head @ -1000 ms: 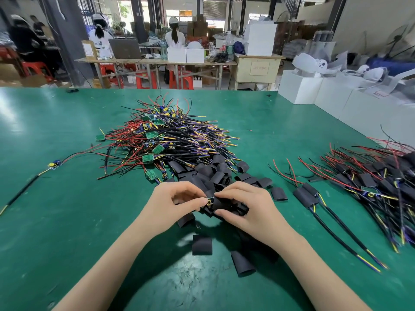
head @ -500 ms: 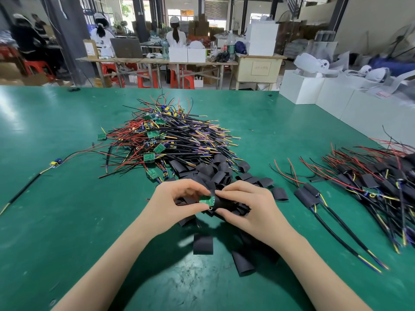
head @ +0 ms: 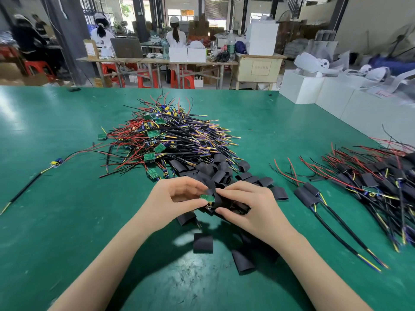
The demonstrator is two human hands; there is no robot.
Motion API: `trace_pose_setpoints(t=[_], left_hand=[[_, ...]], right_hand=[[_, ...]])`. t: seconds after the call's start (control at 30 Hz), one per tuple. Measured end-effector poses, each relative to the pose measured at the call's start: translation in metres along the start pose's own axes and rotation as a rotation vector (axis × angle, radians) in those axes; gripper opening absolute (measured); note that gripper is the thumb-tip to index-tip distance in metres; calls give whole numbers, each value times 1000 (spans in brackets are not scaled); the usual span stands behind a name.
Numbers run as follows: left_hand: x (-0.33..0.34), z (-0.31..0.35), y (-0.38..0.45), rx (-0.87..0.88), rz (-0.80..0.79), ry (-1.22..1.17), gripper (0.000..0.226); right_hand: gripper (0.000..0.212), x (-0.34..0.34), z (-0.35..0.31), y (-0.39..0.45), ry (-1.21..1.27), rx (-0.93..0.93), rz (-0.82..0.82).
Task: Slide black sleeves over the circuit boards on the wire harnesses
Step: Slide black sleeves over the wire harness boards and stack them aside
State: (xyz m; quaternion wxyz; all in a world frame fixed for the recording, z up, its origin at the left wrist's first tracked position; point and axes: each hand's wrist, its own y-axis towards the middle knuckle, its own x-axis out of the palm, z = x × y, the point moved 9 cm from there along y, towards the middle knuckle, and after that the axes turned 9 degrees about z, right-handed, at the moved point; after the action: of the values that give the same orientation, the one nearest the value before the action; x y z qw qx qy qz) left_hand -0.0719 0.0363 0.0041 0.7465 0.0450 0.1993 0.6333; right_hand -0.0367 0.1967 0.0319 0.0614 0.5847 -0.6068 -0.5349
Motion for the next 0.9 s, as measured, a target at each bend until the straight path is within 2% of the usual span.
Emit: trace_pose_setpoints(t=[0.23,0.57,0.9], left_hand=[[3,-4,0,-11,-3,2,12],[3,-2,0,29,31,31,15],[7,4,0,95,11,67,15]], right_hand=[[31,1,0,-1,14,42,-12],[38,7,7,0,44,130,-97],[34,5,20,0,51,299,-58]])
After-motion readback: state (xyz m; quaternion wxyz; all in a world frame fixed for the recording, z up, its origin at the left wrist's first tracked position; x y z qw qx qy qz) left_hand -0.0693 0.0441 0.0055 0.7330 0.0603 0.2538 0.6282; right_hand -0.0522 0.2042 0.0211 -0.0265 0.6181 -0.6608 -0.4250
